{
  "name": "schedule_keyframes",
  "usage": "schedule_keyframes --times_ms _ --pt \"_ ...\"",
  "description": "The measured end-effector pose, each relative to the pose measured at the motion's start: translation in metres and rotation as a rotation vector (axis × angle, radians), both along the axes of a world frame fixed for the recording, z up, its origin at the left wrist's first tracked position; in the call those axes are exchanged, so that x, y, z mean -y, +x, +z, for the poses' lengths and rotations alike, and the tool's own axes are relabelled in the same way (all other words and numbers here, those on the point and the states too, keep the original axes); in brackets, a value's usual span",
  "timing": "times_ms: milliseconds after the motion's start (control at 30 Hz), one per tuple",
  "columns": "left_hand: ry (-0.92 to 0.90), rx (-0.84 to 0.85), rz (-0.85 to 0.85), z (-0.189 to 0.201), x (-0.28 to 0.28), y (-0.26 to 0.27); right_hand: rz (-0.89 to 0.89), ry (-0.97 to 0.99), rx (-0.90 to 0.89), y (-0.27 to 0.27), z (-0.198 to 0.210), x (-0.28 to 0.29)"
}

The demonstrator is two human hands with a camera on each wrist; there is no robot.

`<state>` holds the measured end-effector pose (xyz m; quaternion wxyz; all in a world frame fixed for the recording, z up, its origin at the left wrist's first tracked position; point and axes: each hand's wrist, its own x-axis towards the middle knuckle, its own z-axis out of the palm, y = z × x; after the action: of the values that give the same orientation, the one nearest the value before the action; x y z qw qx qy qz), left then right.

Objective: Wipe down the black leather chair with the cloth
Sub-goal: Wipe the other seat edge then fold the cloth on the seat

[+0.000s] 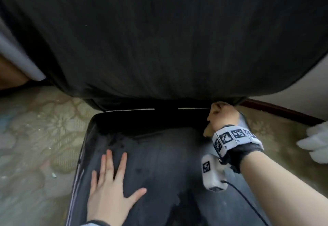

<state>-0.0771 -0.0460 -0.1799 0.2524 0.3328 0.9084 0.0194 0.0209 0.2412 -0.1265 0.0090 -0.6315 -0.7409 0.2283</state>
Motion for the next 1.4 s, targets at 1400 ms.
schedule_keyframes --times_ms 1400 --pt "-0.019 0.507 0.775 0.019 0.149 0.040 1.606 0.049 0.359 -0.231 -0.016 0.185"
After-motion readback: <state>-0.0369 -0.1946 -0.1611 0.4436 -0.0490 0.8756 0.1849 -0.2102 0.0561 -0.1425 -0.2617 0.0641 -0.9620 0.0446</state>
